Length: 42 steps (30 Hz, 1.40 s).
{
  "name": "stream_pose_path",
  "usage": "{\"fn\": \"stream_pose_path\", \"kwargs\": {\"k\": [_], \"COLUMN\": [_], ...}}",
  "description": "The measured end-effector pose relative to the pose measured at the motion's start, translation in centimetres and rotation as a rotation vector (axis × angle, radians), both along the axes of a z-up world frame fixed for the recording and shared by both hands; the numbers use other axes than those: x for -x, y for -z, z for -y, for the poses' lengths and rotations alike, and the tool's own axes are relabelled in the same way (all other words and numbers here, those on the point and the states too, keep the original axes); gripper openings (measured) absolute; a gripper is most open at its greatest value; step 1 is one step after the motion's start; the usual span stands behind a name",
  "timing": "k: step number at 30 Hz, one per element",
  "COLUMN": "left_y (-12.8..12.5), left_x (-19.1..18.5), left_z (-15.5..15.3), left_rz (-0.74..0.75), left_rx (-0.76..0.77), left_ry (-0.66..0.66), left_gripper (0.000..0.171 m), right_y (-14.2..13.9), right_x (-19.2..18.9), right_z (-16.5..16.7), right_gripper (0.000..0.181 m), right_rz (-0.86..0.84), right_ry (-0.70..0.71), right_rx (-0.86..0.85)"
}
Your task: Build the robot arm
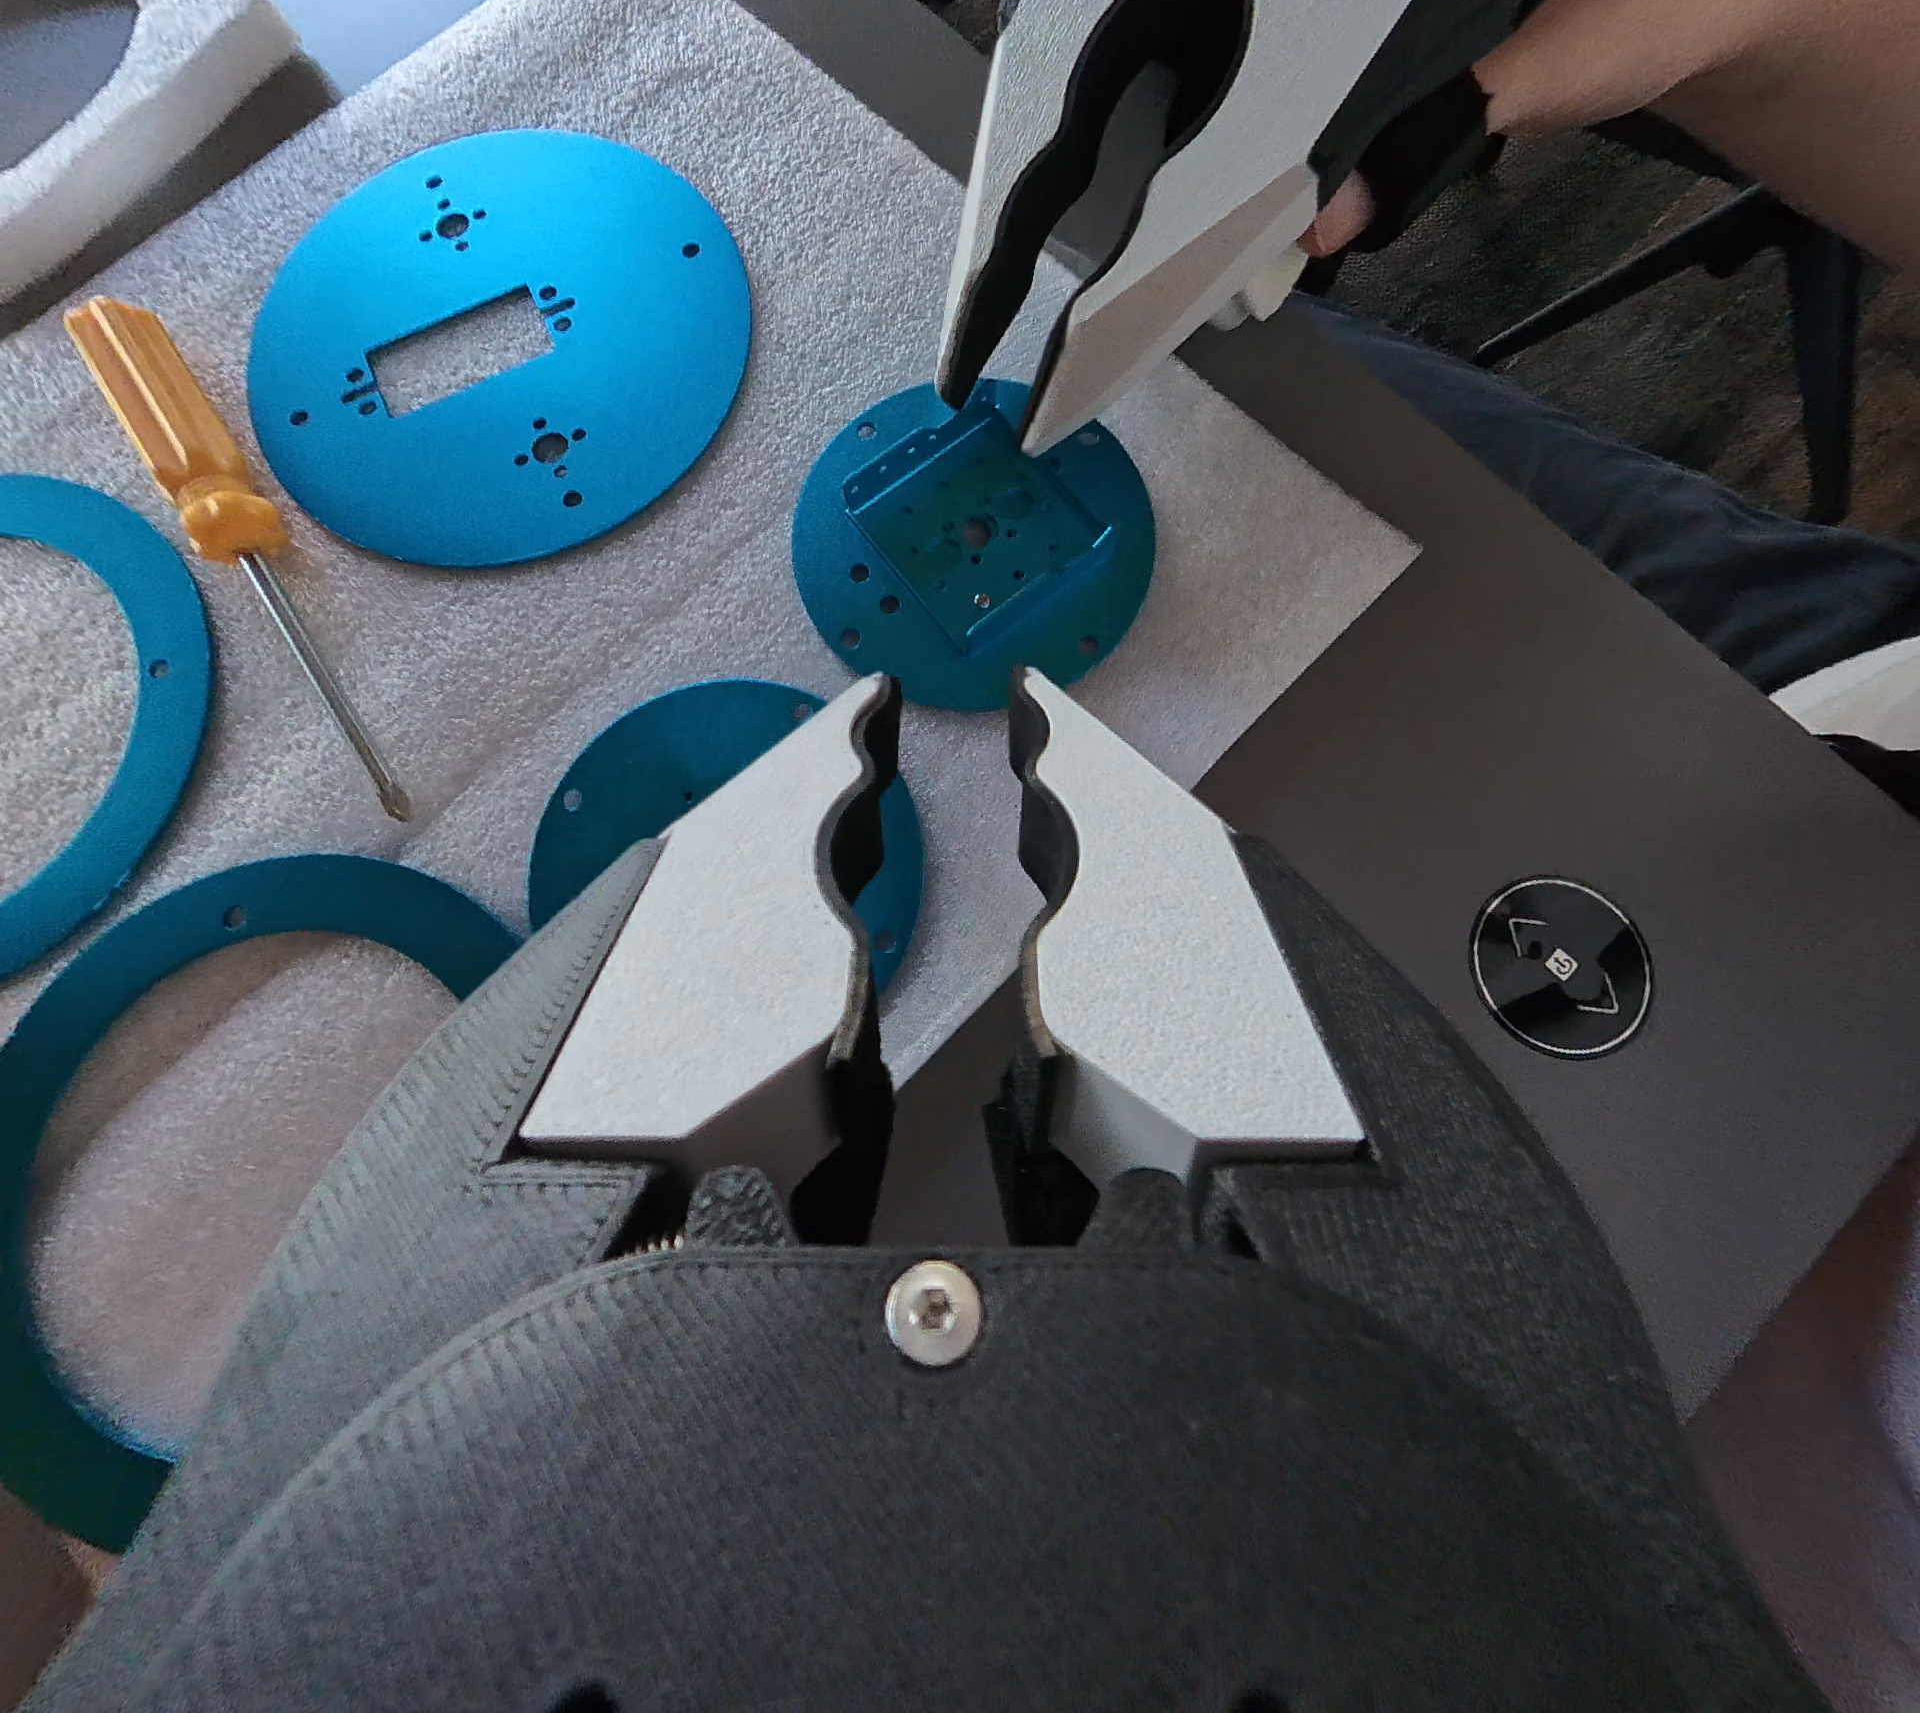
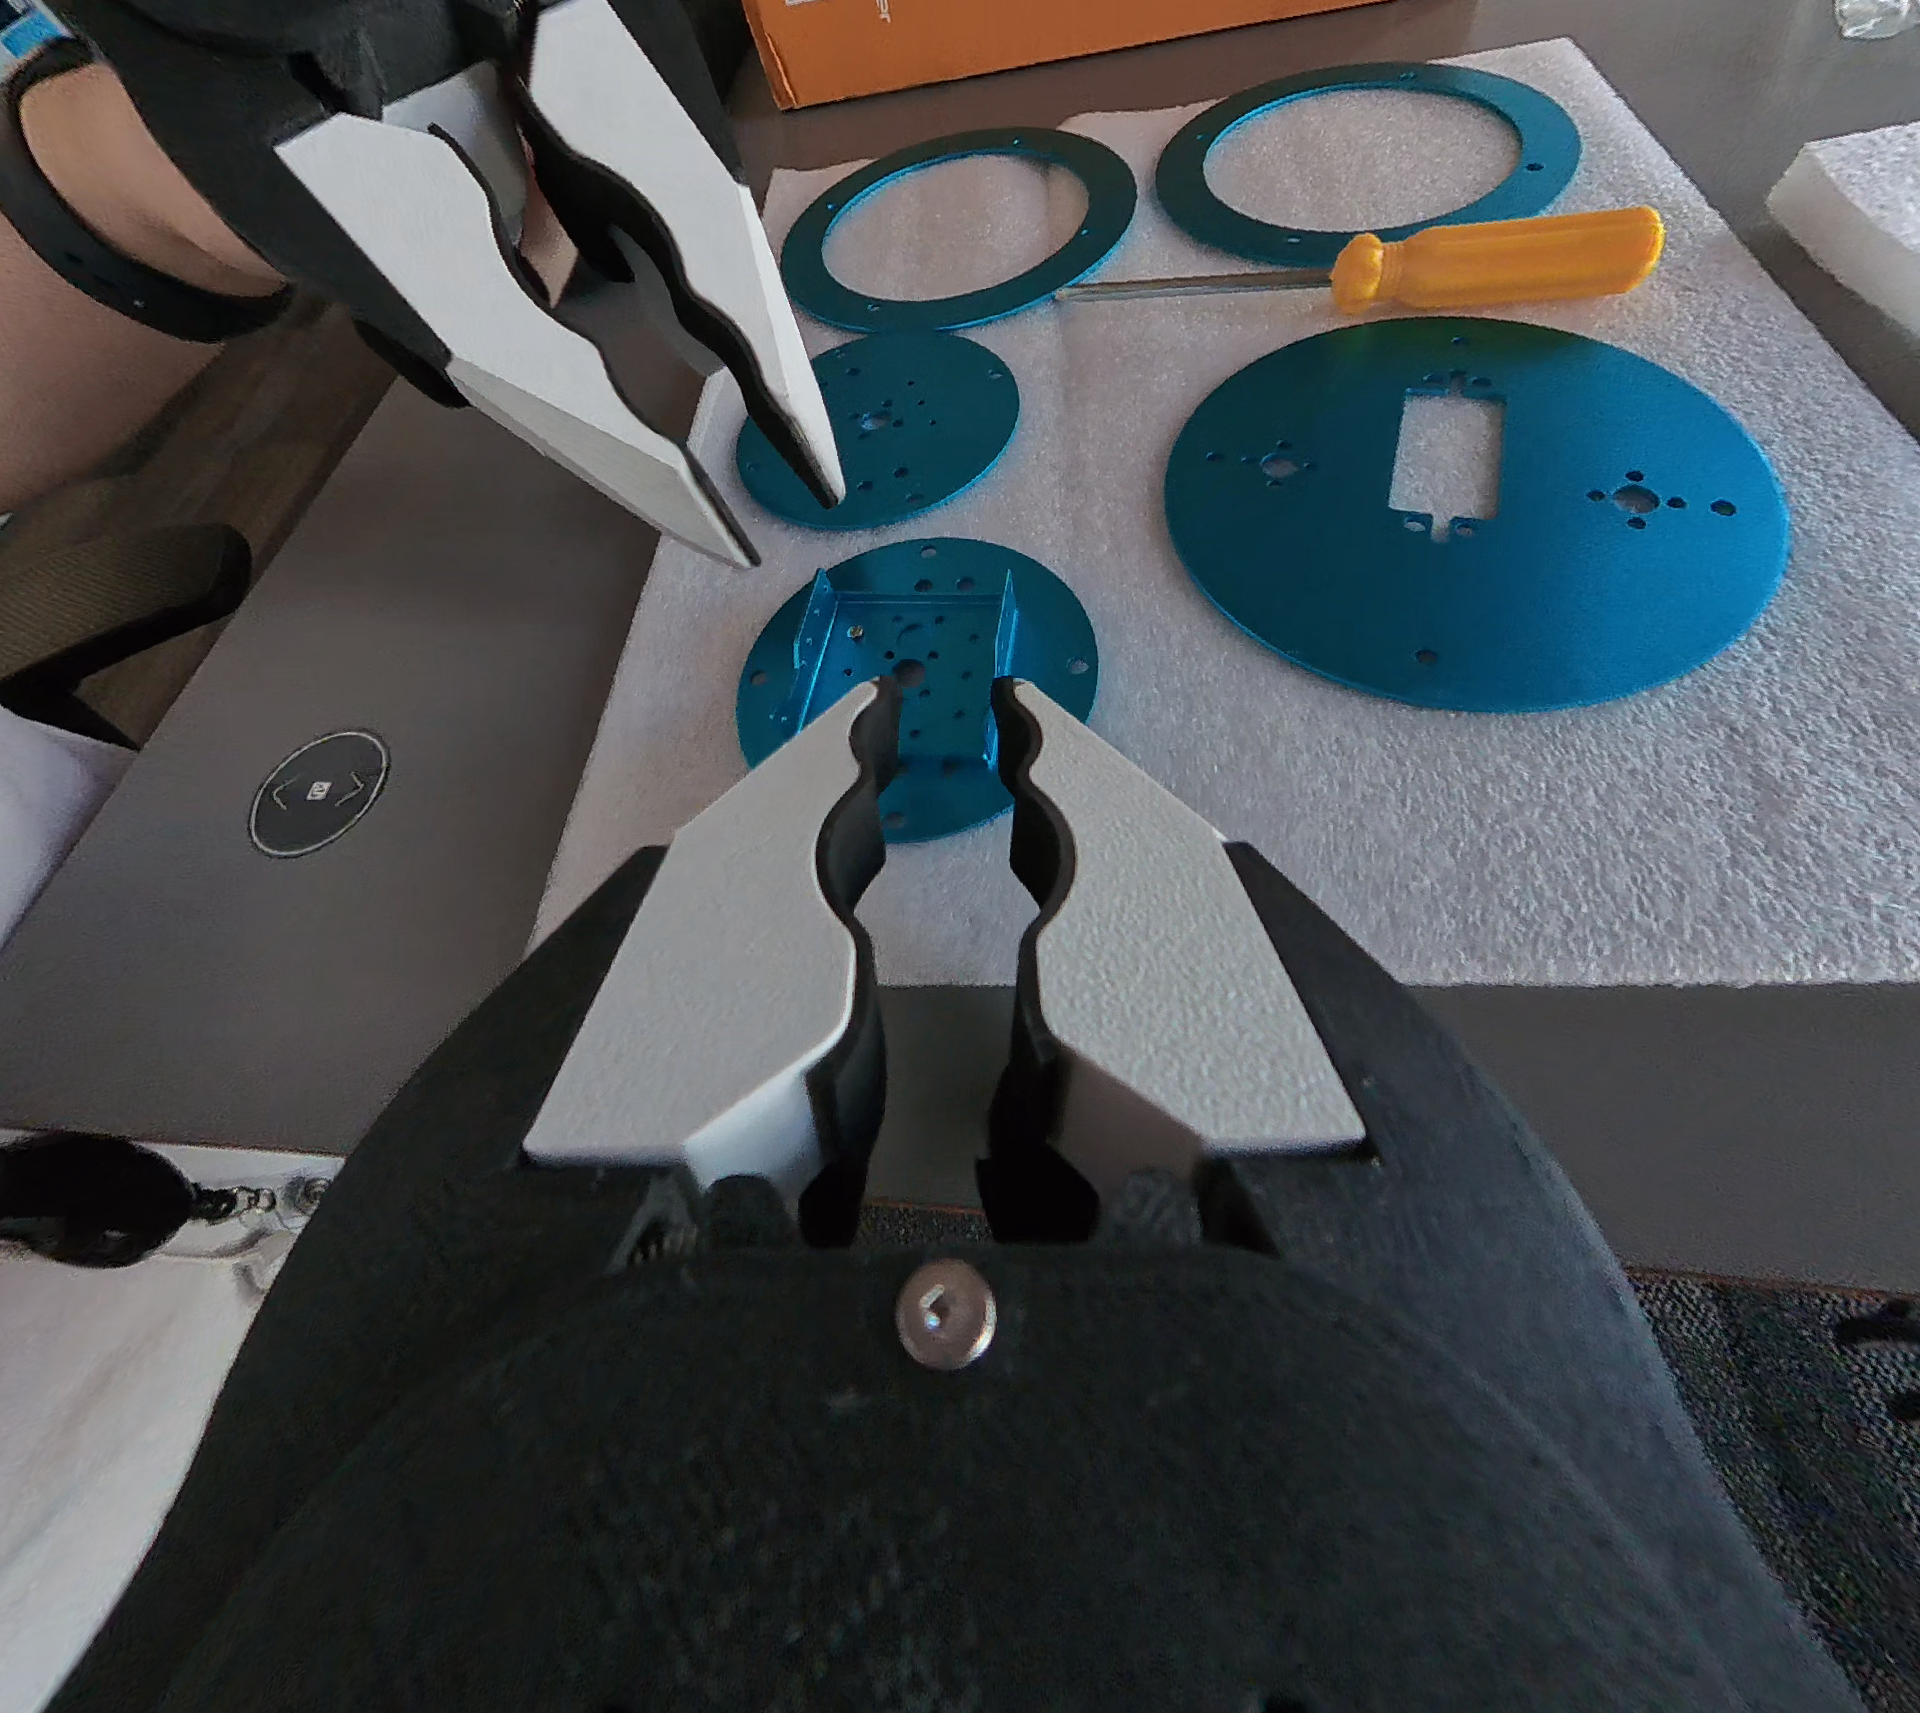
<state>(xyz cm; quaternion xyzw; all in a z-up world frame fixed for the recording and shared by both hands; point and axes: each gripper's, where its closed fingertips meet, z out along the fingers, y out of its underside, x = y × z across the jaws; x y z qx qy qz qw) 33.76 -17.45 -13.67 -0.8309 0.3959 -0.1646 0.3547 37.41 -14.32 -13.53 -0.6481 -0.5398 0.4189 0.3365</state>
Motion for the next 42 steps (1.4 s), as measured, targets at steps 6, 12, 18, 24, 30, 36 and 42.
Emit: {"fn": "stream_pose_path", "kwargs": {"k": [6,12,18,24,30,36,42], "left_y": [-0.3,0.5,0.5,0.4,0.5,0.5,0.8], "left_x": [-1.0,-1.6,-1.7,-1.8,-1.7,-1.8,-1.8], "left_z": [0.1,-0.3,-0.3,-0.1,-0.1,-0.1,-0.1], "left_rz": [-0.014,-0.059,-0.076,-0.068,-0.061,-0.049,-0.051], "left_rx": [-0.049,-0.061,-0.074,-0.074,-0.073,-0.064,-0.058], "left_ry": [0.131,0.176,0.19,0.189,0.182,0.18,0.174], "left_gripper": [0.013,0.007,0.006,0.005,0.005,0.006,0.007], "right_y": [0.4,0.4,0.4,0.3,0.4,0.5,0.6], "right_x": [0.1,0.1,0.3,0.4,0.4,0.4,0.5], "right_z": [-0.3,-0.5,-0.7,-0.8,-0.7,-0.8,-0.9], "right_gripper": [0.005,0.001,0.0,0.0,0.0,0.0,0.0], "right_rz": [0.04,0.044,0.066,0.069,0.084,0.075,0.069], "right_ry": [-0.012,-0.02,-0.029,-0.037,-0.04,-0.04,-0.038], "right_rx": [-0.037,-0.048,-0.079,-0.095,-0.098,-0.082,-0.083]}}
